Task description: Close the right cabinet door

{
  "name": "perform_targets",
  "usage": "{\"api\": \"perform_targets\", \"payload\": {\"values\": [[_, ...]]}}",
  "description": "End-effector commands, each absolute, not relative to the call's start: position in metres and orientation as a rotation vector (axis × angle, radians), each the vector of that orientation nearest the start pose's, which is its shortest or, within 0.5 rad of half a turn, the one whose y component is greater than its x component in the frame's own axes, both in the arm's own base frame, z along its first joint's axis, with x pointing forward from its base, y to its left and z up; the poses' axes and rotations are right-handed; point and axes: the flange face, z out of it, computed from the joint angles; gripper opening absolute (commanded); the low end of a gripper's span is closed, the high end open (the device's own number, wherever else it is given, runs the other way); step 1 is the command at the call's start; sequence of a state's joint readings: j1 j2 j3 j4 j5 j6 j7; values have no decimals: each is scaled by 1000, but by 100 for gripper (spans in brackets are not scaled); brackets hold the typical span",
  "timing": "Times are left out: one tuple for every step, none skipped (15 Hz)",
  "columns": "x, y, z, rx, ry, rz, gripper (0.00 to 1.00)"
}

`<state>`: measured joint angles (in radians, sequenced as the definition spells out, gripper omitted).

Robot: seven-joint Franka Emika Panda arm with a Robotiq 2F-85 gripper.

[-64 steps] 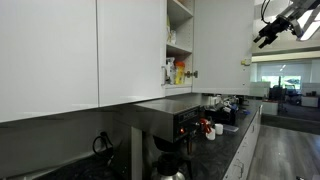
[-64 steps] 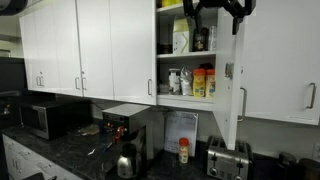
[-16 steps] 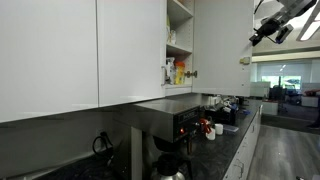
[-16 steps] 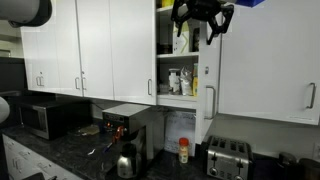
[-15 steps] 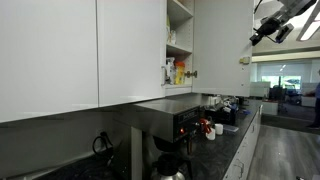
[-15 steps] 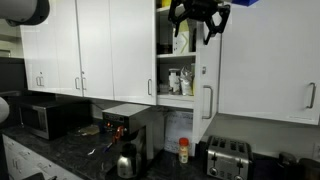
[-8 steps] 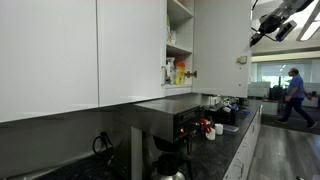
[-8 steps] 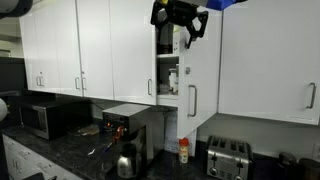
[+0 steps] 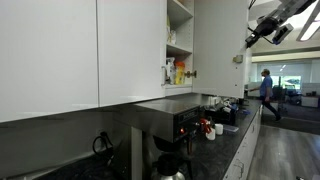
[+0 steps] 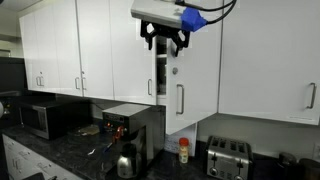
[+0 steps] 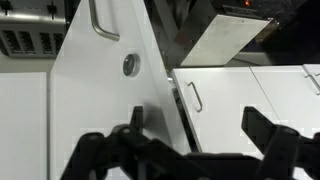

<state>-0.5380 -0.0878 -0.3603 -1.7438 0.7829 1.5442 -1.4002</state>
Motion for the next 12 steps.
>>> {"api": "perform_targets", "payload": {"values": [[372, -339, 605, -2486, -608, -965, 100], [372, -333, 603, -2485, -612, -968, 100], [371, -327, 601, -2486, -616, -975, 100], [371, -321, 600, -2484, -619, -977, 100], [371, -315, 598, -2485, -625, -980, 100], [370, -309, 597, -2483, -634, -984, 100], [370, -305, 595, -2484, -638, -987, 100], [369, -300, 594, -2479, -643, -981, 100], [368, -296, 593, -2478, -645, -985, 100], [367, -291, 592, -2476, -649, -982, 100], [367, -285, 592, -2472, -653, -982, 100], [366, -280, 591, -2469, -659, -989, 100]]}}
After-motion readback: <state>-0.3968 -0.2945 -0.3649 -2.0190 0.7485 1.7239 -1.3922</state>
